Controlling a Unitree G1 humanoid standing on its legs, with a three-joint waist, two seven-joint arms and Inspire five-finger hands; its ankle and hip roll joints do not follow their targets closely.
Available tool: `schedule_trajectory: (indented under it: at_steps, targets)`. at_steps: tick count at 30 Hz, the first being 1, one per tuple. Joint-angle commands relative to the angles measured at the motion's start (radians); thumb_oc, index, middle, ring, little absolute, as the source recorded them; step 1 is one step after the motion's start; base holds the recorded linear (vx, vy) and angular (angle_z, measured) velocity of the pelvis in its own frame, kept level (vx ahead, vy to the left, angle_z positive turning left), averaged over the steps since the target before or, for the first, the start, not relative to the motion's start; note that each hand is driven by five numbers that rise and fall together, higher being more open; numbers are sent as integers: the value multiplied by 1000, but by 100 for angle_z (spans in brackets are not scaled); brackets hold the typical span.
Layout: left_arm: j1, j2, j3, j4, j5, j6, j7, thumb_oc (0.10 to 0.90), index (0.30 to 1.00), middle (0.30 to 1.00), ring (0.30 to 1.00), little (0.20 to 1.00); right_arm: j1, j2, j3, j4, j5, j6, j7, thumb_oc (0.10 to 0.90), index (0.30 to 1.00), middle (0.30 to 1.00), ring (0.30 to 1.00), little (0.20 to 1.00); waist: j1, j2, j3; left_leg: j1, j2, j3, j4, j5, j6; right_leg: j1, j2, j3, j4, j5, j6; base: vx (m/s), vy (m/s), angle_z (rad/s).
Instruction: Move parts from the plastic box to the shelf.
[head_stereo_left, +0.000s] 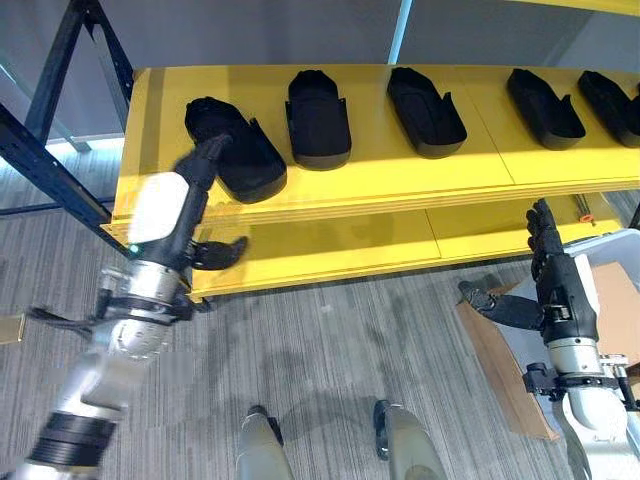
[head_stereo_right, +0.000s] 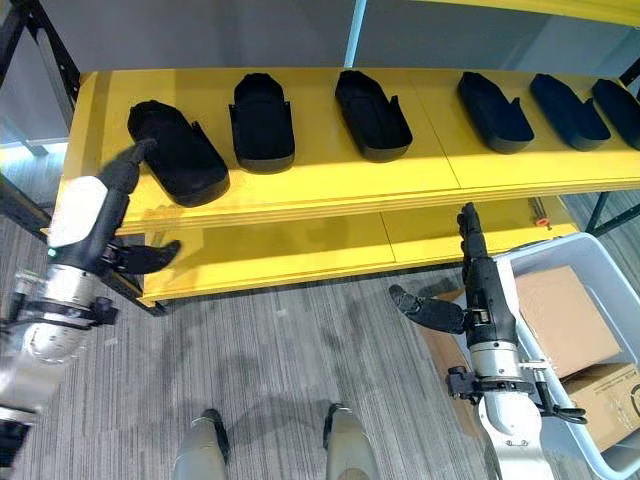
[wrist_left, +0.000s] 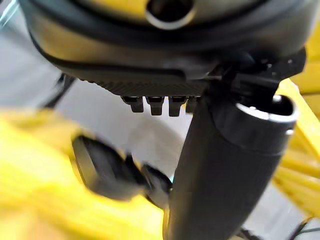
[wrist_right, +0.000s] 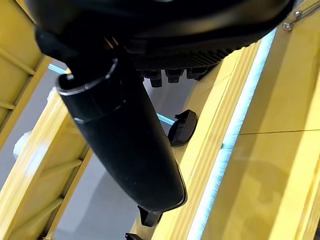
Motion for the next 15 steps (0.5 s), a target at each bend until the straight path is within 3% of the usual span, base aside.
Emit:
schedule_trajectory:
  at_steps: [1, 6, 15]
  targets:
    - [-198, -48, -74, -77, -190, -70, 10, 900, 1000, 1000, 1000, 1000, -96, -43, -27, -116, -9, -74, -21, 900, 1000, 1000, 1000, 1000, -26, 14, -38, 72, 34, -8, -68, 53, 18, 129, -27, 6, -93, 79, -10, 1, -41, -1]
    - [-348, -170, -226, 20, -369, -57, 20, 900, 1000, 1000, 1000, 1000, -125, -64, 34, -121, -17, -71, -33, 900, 1000, 1000, 1000, 1000, -43, 13, -35, 80, 38, -6, -92, 70, 20, 116, -23, 5, -81, 77, -13, 6, -27, 0]
    - [-541, -259, -339, 205, -386, -29, 80, 900, 1000, 1000, 1000, 1000, -163, -99, 94, -117, -21, -71, -48, 900, 1000, 1000, 1000, 1000, -66, 12, -36, 71, 47, 5, -110, 87, 22, 74, -16, 14, -68, 80, -14, -11, -3, -6]
